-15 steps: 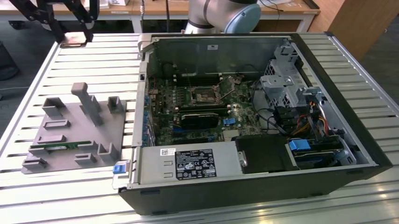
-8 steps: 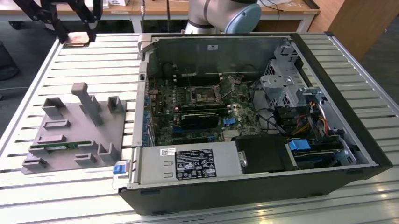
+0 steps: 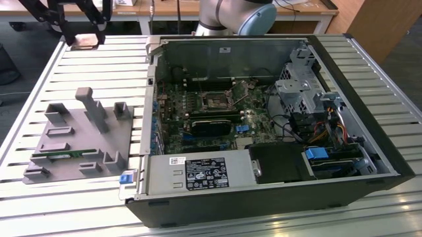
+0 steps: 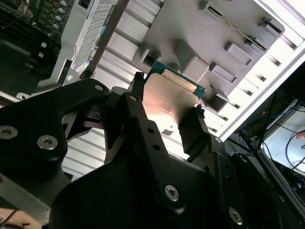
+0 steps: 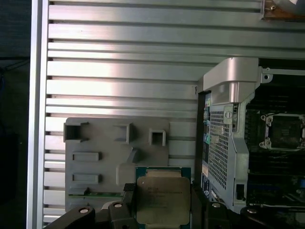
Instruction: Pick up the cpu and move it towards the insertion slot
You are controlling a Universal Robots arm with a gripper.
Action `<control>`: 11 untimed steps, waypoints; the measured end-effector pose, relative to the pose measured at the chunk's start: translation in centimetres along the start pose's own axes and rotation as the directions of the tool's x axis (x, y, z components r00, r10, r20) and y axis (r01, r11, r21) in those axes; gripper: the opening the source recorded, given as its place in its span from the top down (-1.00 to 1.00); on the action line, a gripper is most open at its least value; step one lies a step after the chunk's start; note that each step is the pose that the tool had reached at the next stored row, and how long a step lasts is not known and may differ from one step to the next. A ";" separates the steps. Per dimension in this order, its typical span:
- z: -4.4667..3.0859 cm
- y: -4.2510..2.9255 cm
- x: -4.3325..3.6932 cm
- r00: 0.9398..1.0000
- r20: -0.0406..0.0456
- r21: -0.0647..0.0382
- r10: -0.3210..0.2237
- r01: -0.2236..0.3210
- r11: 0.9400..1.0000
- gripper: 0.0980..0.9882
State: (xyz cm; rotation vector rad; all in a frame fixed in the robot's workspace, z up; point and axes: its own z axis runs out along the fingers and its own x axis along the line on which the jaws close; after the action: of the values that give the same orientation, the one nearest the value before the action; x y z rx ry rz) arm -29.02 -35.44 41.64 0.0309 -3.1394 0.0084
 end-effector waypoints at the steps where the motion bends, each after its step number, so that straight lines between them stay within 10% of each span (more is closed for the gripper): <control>1: 0.00 0.00 -0.08 1.000 0.000 0.000 0.000 0.000 1.000 0.00; 11: 0.00 -0.01 -0.75 1.000 0.000 0.000 0.000 0.000 1.000 0.00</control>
State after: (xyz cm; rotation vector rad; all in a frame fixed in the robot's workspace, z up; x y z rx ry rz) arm -28.27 -35.44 41.64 0.0309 -3.1394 0.0083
